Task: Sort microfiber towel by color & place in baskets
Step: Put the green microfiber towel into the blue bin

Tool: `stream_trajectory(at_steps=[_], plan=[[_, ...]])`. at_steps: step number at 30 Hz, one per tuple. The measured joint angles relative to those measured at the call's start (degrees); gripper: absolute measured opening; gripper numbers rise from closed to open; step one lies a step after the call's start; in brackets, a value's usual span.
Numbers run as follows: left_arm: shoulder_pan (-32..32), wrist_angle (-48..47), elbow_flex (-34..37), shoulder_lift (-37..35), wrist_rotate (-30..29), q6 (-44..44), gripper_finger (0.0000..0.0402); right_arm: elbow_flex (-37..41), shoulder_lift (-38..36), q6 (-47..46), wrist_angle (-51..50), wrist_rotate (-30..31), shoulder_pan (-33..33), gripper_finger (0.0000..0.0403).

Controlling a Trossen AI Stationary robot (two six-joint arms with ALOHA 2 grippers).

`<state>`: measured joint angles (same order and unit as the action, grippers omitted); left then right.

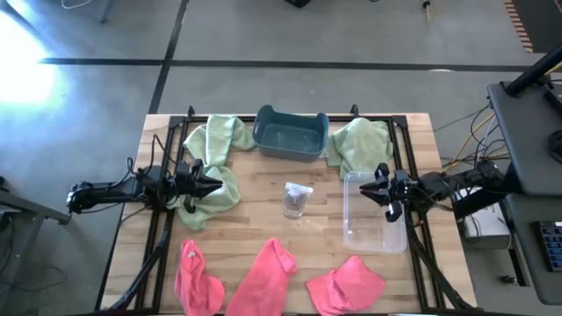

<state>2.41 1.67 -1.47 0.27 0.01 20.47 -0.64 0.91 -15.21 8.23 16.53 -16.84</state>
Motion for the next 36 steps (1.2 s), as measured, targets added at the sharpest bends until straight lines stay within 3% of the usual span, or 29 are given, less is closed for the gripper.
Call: stream_trajectory(at_steps=[24, 36], plan=[[-0.02, 0.00, 0.01, 0.01, 0.00, -0.42, 0.0038, 0.00, 0.00, -1.58, 0.27, 0.24, -0.02, 0.0063], [0.00, 0.02, 0.00, 0.02, 0.00, 1.32, 0.0038, 0.00, 0.00, -1.33, 0.19, 4.55, -0.02, 0.0063]])
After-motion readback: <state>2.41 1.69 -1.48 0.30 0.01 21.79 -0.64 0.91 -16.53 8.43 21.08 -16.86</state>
